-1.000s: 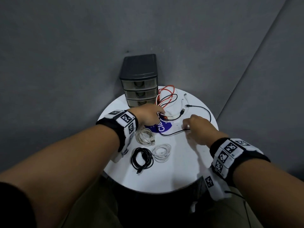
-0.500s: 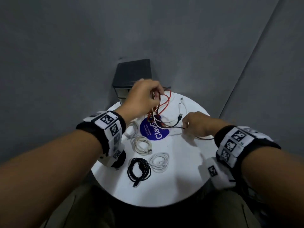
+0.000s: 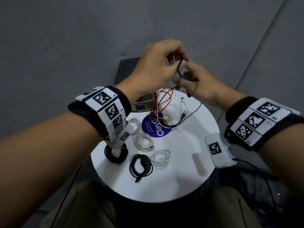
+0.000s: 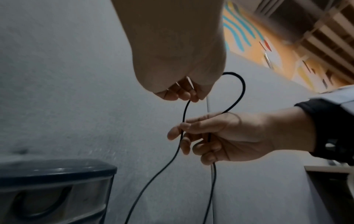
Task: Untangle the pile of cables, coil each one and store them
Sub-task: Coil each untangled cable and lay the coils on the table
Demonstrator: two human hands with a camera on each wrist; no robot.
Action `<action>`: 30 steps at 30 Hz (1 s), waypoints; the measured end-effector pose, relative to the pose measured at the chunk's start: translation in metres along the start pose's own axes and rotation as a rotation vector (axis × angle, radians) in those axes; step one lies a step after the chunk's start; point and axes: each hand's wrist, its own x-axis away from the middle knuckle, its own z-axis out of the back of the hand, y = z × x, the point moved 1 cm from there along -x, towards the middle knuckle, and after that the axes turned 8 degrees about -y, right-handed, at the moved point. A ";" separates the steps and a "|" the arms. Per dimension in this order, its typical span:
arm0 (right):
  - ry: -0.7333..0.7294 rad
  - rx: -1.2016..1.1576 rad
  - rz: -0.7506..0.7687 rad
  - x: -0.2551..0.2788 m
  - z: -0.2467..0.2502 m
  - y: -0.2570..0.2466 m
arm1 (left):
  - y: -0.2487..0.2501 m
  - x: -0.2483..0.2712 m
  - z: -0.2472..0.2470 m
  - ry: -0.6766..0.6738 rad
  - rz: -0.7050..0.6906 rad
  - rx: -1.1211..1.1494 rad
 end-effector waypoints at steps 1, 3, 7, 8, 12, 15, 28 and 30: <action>0.013 0.018 0.029 -0.002 -0.001 -0.005 | 0.001 -0.001 0.002 -0.006 0.005 0.048; 0.098 0.036 0.041 -0.007 0.001 -0.012 | 0.000 0.002 0.003 0.010 0.089 0.166; 0.153 0.031 0.060 -0.010 0.008 -0.026 | -0.020 0.016 0.000 -0.015 0.449 0.136; 0.158 0.025 0.079 -0.010 0.009 -0.032 | -0.025 0.021 -0.002 -0.094 0.554 0.087; 0.223 -0.019 0.205 -0.009 0.021 -0.058 | -0.036 0.035 -0.021 -0.424 0.717 0.165; 0.274 -0.044 0.214 -0.004 0.036 -0.080 | -0.033 0.040 -0.027 -0.437 0.689 0.192; 0.534 -0.188 -0.056 0.032 0.069 -0.111 | 0.021 0.038 0.018 -0.091 0.545 0.557; 0.496 -0.233 -0.087 0.042 0.067 -0.116 | 0.036 0.045 0.031 -0.089 0.471 0.618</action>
